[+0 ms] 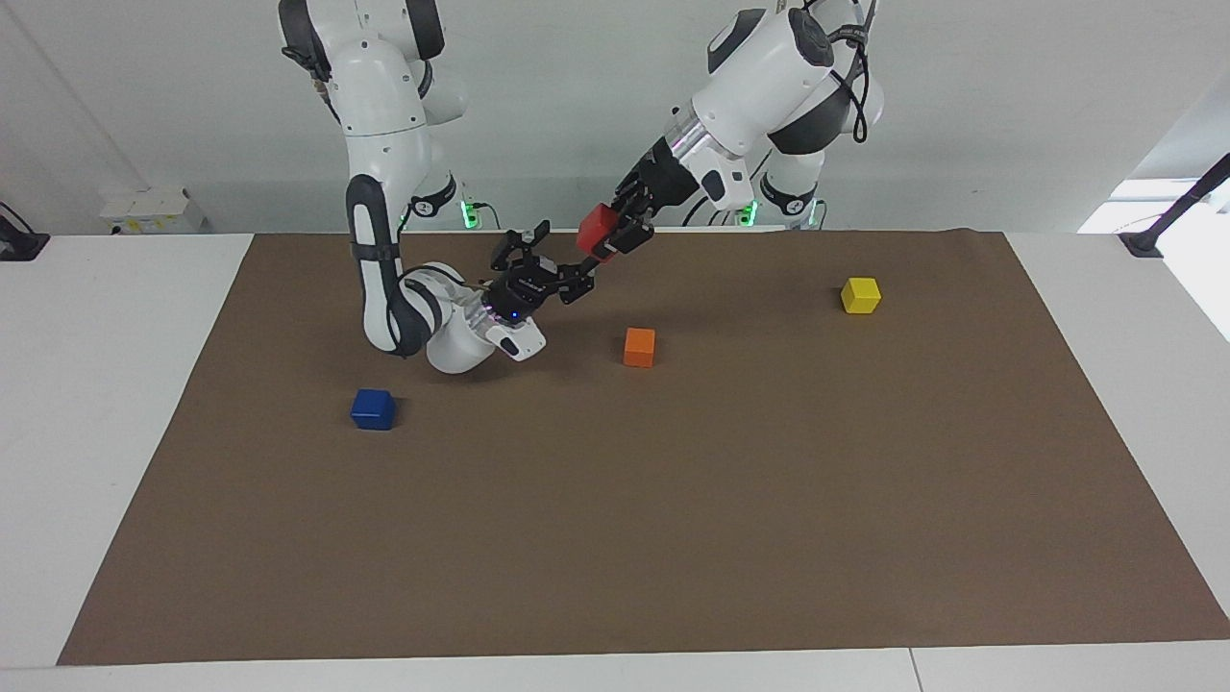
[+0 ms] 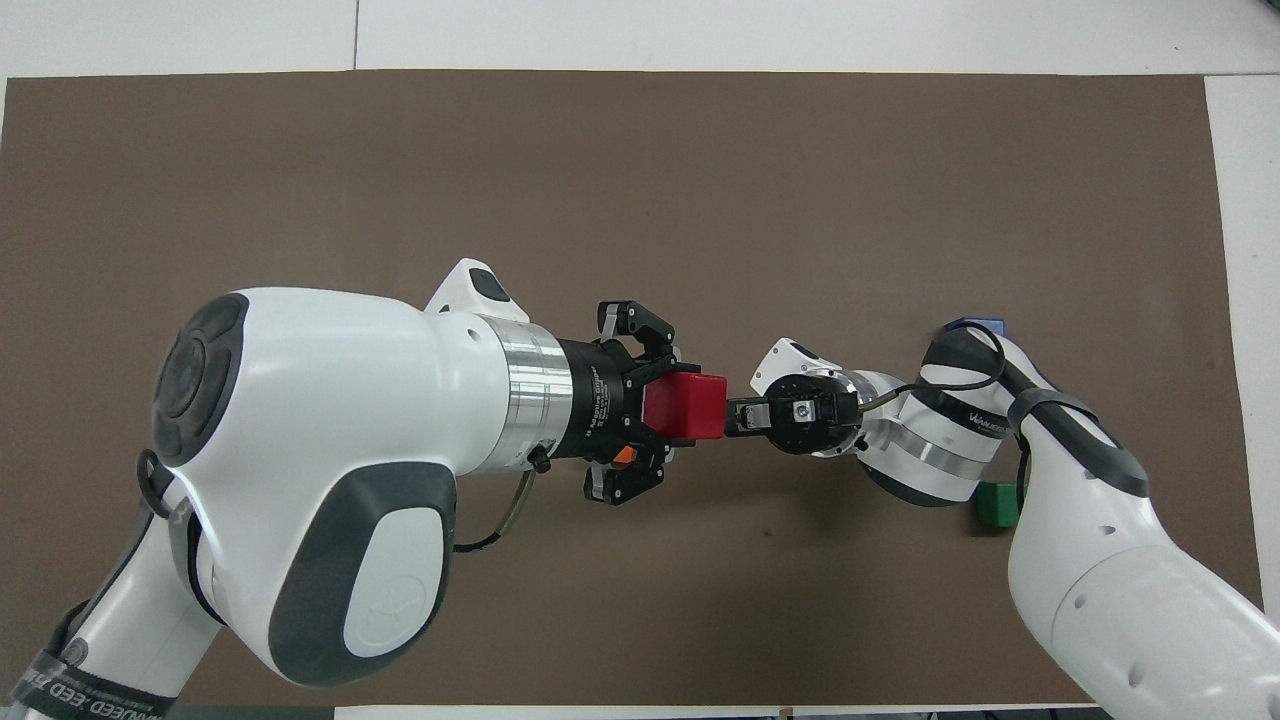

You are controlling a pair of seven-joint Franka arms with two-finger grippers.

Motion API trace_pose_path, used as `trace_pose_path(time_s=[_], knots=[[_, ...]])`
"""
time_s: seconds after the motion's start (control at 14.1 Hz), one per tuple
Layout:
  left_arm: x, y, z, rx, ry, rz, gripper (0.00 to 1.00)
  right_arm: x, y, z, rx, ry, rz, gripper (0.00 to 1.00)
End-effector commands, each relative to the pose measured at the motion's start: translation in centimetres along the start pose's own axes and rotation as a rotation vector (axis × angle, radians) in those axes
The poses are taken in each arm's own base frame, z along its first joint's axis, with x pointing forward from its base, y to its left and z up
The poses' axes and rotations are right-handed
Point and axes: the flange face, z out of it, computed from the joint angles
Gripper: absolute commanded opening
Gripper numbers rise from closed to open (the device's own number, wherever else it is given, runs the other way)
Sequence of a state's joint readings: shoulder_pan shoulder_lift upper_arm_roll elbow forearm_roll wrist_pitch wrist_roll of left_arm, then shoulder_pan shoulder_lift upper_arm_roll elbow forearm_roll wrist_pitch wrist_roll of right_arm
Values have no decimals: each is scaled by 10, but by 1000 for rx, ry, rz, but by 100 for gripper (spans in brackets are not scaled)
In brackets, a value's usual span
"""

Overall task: Transfer red block to right arm and stack on blue block
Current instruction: 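Close the right gripper on the red cube held by the left gripper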

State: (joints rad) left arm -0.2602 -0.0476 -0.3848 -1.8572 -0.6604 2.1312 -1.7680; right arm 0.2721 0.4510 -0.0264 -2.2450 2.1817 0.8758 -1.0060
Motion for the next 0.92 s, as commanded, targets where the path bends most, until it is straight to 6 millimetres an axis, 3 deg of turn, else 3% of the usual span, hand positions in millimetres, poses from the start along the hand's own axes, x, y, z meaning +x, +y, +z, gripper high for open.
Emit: trace_pose_path(time_s=[0.0,0.85], knots=[[-6,-12,4,-48,-27,-76,0,7,6,8,6,4,-47,100],[2,-20,8,-28,-8,-114,0,12,11,19,17,18,-72,100]])
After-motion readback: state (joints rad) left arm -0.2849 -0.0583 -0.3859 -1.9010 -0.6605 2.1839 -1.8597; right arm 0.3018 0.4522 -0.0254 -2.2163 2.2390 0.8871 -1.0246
